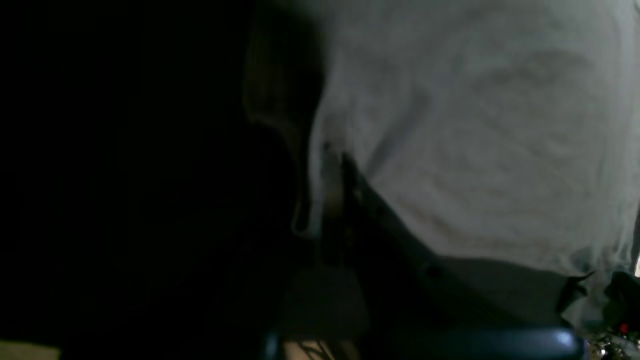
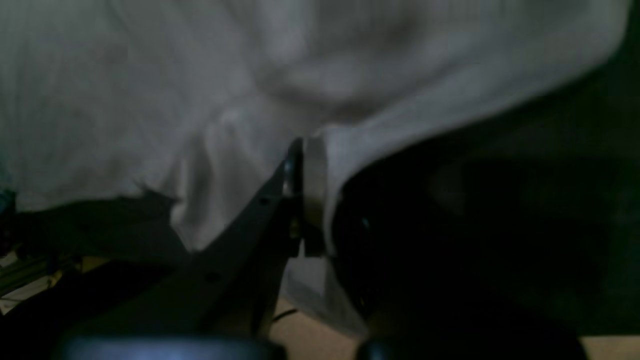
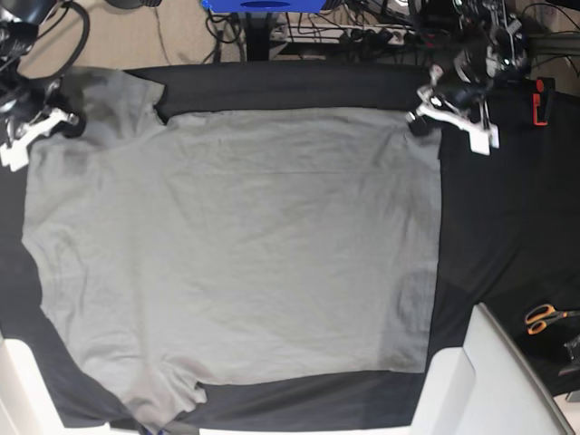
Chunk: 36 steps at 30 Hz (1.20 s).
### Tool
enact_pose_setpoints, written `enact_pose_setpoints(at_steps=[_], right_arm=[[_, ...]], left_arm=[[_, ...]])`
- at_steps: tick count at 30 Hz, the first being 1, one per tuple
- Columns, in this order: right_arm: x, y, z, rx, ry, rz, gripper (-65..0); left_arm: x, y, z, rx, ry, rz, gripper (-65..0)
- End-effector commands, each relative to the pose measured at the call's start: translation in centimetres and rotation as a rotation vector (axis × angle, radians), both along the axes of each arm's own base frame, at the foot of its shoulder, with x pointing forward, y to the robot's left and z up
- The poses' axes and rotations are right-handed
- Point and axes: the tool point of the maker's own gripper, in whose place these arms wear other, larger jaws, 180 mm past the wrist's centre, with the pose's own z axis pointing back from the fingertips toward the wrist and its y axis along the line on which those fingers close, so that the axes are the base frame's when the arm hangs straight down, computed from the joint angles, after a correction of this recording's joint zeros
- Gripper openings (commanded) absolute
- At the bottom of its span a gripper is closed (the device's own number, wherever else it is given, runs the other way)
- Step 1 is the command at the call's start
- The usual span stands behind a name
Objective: Fold the T-shirt properly
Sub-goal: 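Close both grippers on the grey shirt's collar-side corners, then lift the held shirt edge with both grippers toward the arm bases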
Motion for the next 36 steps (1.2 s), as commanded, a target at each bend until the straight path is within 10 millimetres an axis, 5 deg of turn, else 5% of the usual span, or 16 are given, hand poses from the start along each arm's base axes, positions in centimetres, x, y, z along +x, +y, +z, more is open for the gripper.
enact_pose_setpoints(at_steps=[1, 18, 28, 36], right_arm=[[1.1, -1.1, 1.1, -0.024, -0.032, 0.01, -64.5], [7.2, -2.7, 4.7, -0.057, -0.106, 0.058, -64.5], [11.6, -1.4, 4.6, -0.001, -0.148, 0.098, -64.5], [15.0, -1.6, 5.1, 0.028, -0.197, 0.081, -64.5]], left_arm=[[0.8, 0.5, 1.1, 0.01, -0.037, -0.003, -65.0], [5.3, 1.1, 3.3, 0.013, -0.109, 0.04, -65.0], [9.4, 0.4, 4.5, -0.021, -0.126, 0.004, -65.0], [11.1, 0.7, 2.9, -0.06, -0.091, 0.032, -65.0]])
